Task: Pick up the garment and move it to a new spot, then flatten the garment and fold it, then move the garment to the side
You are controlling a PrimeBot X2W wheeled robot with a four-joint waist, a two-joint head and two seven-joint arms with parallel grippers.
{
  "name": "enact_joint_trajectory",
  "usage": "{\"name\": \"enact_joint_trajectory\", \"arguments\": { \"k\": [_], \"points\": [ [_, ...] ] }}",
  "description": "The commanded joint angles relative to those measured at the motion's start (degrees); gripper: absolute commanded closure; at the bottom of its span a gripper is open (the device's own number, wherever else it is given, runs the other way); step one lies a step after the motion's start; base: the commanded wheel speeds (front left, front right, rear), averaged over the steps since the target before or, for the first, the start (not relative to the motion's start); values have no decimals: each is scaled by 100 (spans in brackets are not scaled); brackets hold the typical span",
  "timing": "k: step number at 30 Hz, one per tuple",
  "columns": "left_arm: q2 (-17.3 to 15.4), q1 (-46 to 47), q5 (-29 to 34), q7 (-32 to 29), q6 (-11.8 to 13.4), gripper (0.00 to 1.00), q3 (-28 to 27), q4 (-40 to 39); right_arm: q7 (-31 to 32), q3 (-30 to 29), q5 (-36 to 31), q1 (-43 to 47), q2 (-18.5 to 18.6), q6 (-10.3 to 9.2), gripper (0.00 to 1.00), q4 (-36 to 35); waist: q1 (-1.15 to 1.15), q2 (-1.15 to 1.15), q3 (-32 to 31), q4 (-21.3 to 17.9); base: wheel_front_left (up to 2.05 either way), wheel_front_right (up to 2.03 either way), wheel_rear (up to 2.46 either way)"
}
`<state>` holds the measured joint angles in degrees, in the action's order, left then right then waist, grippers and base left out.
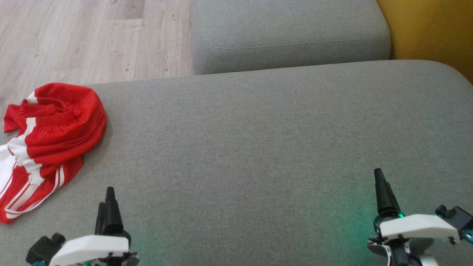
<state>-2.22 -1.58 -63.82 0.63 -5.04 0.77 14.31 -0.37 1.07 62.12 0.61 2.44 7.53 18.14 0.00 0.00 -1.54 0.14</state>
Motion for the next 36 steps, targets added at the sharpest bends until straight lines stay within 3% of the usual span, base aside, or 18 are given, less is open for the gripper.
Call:
{"name": "enact_joint_trajectory", "arguments": {
  "k": [1,36],
  "points": [
    [-43,115,276,75,14,0,10,-251,-99,114,-277,-230,95,-1,0,-233,0,0,-9,5,0,0,0],
    [-61,-127,2903,662,185,0,398,-562,-687,759,-2941,-136,117,-3,0,-235,0,0,-249,76,0,0,0]
  ]
}}
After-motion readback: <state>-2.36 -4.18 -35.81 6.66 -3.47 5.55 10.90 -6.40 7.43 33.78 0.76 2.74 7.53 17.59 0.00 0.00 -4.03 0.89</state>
